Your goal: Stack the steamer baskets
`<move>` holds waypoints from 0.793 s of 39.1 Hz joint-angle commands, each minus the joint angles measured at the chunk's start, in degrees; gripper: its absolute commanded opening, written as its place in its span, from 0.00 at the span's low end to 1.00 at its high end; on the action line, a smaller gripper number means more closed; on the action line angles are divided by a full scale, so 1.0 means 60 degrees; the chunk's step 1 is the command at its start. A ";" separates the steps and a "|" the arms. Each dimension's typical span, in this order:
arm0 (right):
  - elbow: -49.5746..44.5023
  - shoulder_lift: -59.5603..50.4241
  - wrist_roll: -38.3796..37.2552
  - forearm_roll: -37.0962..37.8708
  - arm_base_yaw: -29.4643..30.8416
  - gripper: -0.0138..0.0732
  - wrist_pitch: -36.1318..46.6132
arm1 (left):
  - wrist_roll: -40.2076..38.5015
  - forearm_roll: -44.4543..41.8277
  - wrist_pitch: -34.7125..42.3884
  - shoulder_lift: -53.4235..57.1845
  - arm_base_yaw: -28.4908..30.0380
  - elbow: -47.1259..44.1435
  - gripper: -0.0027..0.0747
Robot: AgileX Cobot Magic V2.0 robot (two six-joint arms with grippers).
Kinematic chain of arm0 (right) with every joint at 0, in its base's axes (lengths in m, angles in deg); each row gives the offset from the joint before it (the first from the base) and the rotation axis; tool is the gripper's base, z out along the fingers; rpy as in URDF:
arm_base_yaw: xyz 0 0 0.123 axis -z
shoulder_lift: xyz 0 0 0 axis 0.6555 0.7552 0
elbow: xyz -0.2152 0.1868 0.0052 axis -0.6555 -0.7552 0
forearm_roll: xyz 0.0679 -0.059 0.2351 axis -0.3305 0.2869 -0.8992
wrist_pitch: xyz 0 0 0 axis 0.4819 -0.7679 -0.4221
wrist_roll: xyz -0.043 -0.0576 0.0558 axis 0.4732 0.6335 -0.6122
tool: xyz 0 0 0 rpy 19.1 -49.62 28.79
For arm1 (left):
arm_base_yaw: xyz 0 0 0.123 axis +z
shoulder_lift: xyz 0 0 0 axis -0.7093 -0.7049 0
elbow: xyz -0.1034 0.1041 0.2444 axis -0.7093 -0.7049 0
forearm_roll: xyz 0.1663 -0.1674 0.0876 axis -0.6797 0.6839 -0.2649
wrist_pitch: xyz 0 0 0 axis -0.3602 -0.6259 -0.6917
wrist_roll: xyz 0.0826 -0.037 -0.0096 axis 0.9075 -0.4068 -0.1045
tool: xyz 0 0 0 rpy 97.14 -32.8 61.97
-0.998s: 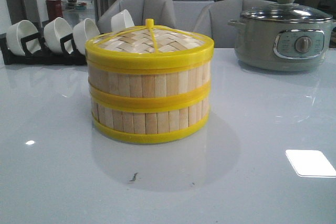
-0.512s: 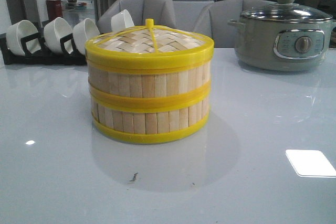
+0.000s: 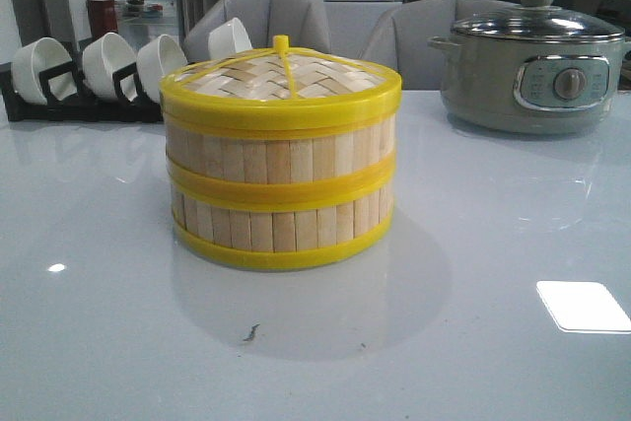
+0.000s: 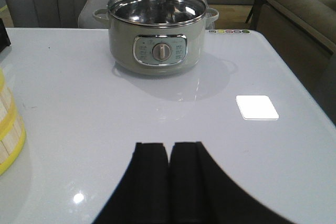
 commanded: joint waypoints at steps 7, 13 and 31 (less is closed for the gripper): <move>0.0264 0.0094 0.0057 0.0046 0.0068 0.22 0.0845 | -0.0076 -0.0008 0.0726 0.0128 -0.0005 -0.0004 0.15; 0.0264 0.0094 0.0057 0.0046 0.0068 0.22 0.0845 | -0.0076 -0.0008 0.0726 0.0128 -0.0005 -0.0004 0.15; -0.0089 -0.0393 -0.0042 -0.0448 0.0058 0.22 0.0818 | -0.0076 -0.0008 0.0726 0.0128 -0.0005 -0.0004 0.15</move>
